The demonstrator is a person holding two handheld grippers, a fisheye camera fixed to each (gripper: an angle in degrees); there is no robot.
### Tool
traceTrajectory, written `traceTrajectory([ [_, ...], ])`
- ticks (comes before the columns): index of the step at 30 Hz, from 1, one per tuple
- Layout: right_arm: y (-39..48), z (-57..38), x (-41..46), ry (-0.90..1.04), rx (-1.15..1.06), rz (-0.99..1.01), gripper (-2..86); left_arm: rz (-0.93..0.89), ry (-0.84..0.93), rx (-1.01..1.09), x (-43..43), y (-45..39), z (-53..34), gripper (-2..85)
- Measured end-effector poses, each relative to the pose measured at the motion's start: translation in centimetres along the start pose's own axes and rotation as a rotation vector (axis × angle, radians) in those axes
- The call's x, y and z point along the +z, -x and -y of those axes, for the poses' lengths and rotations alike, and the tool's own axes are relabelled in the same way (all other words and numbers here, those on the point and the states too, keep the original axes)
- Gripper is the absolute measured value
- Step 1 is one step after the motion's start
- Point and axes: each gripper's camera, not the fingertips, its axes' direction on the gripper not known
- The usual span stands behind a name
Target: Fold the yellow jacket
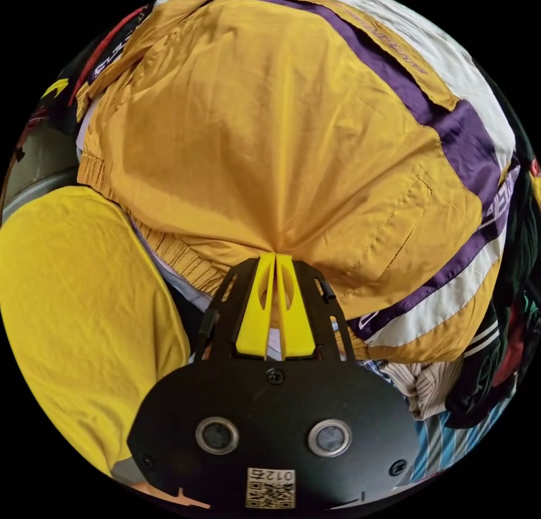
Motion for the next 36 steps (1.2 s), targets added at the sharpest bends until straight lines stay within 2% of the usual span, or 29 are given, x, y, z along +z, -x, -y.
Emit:
traceTrajectory([
  [3,0.3,1.2,0.2,0.033,-0.027,-0.018,0.3,-0.035,0.075,0.024,1.5,0.2,0.1,10.3],
  [7,1.3,2.1,-1.0,0.083,-0.039,-0.091,0.1,0.020,0.150,0.028,3.9,-0.9,0.4,10.3],
  [11,2.9,3.3,-5.1,-0.051,-0.016,-0.223,0.0,0.035,0.222,0.020,5.5,-2.1,1.2,8.4],
  [13,3.6,4.1,-6.8,-0.145,0.009,-0.276,0.0,0.107,0.292,0.000,6.8,-2.6,1.6,6.2],
  [16,4.6,5.9,-8.1,-0.259,-0.005,-0.219,0.0,0.122,0.310,-0.018,6.8,-2.8,1.6,3.6],
  [17,4.8,6.9,-7.5,-0.235,-0.024,-0.173,0.0,0.115,0.310,-0.021,6.7,-2.8,1.6,3.0],
  [19,5.0,8.7,-5.7,-0.126,-0.054,-0.159,0.0,0.110,0.283,-0.029,5.2,-2.8,1.3,1.5],
  [23,6.2,10.8,-1.6,0.067,-0.130,-0.290,0.2,0.031,0.189,-0.003,0.6,-2.7,0.6,0.7],
  [29,8.5,10.9,-0.1,0.110,-0.219,-0.421,0.8,-0.064,-0.012,-0.007,-9.3,-0.6,-0.2,0.3],
  [33,9.2,10.7,0.4,0.135,-0.245,-0.465,0.8,0.147,-0.079,-0.116,-16.5,5.7,0.3,0.3],
  [35,9.3,10.4,0.5,0.132,-0.248,-0.465,0.8,0.251,-0.081,-0.256,-19.1,10.6,0.7,0.3],
  [36,9.3,10.2,0.5,0.130,-0.246,-0.461,0.8,0.323,-0.076,-0.409,-20.6,14.5,0.7,0.4],
])
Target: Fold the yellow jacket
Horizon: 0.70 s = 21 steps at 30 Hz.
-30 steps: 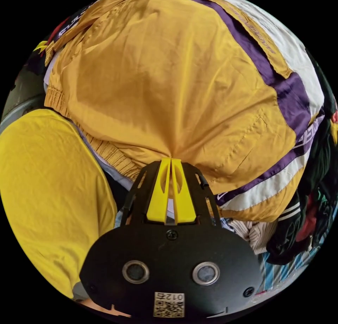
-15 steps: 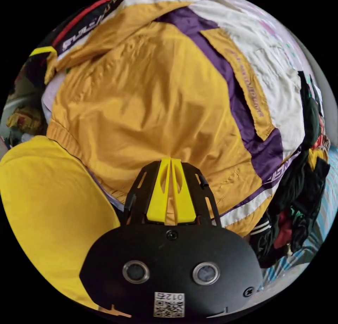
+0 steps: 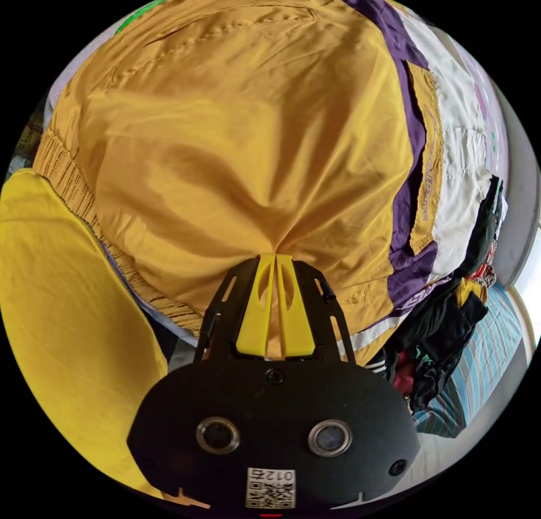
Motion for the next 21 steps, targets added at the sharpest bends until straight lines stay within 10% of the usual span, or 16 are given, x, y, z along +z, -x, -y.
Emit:
traceTrajectory([
  [6,-0.9,-1.9,0.3,-0.054,0.084,0.098,1.0,-0.274,-0.165,-0.494,-1.6,11.2,0.2,0.5],
  [13,-1.0,-5.1,0.8,-0.138,0.172,0.170,1.0,-0.412,-0.087,0.649,-0.7,-23.4,-2.0,0.3],
  [21,-1.7,-9.6,1.8,-0.236,0.323,0.324,1.1,-0.371,0.056,1.139,4.7,-49.4,-11.1,0.2],
])
